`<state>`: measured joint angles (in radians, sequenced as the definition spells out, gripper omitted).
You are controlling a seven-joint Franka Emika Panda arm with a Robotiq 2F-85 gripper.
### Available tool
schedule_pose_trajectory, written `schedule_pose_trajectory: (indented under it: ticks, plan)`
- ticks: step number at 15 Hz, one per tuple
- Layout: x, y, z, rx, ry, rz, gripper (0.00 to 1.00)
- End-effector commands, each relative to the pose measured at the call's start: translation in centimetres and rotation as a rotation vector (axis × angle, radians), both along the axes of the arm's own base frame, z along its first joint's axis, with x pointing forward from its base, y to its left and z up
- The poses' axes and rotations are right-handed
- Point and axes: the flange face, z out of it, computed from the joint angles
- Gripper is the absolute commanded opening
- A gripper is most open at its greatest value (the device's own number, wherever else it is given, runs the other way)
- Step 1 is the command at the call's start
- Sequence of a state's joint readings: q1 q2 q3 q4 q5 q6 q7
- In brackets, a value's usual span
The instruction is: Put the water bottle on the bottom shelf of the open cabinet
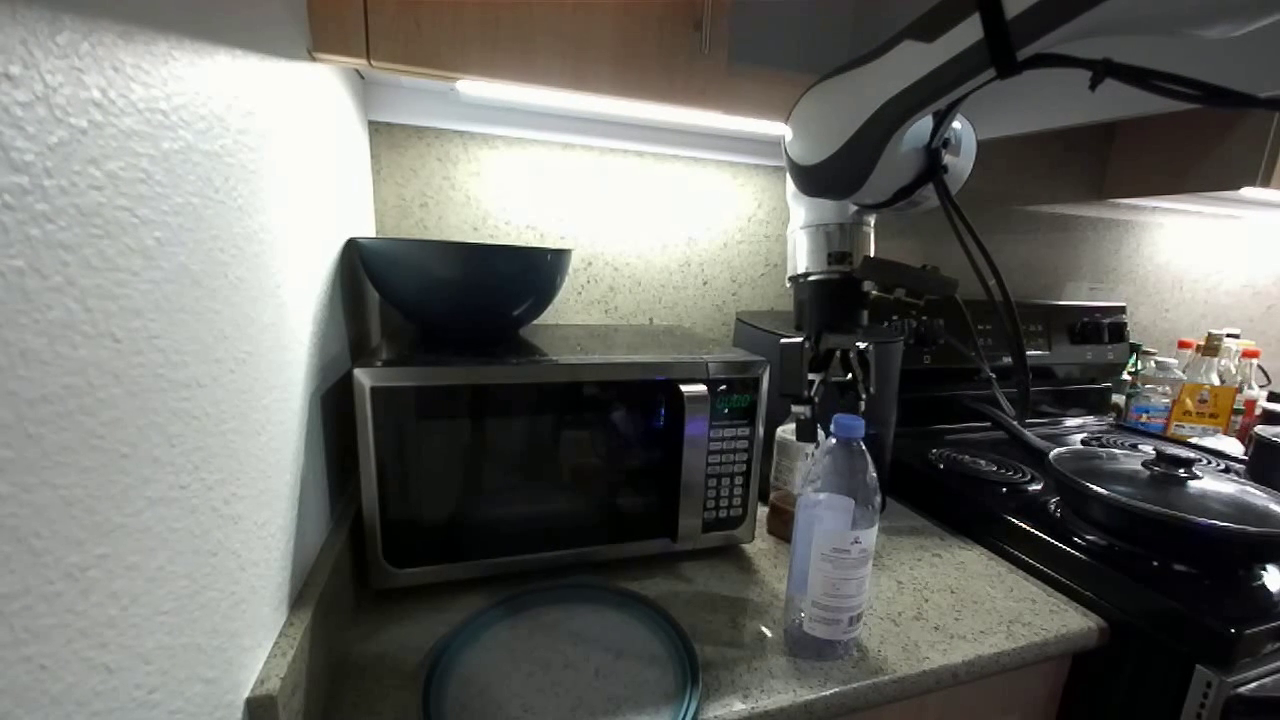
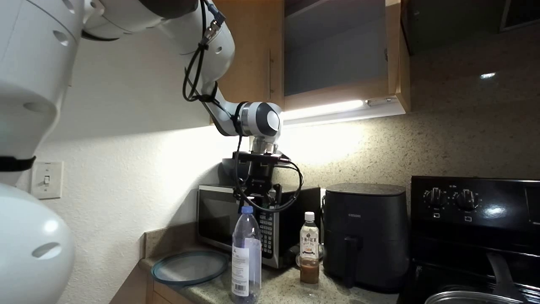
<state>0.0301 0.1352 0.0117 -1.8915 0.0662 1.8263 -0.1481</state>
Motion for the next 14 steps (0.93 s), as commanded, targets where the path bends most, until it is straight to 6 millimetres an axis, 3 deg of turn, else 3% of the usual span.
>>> schedule_pose_trajectory:
  ticks: [1, 9, 14]
  plan:
    - [0.0, 0.0, 0.1, 0.0, 0.001, 0.0, 0.99]
    - [-1.4, 0.4, -0.5, 0.025, 0.011, -0.035, 1.0]
    - [-3.5, 0.5, -0.9, 0.047, 0.019, -0.086, 1.0]
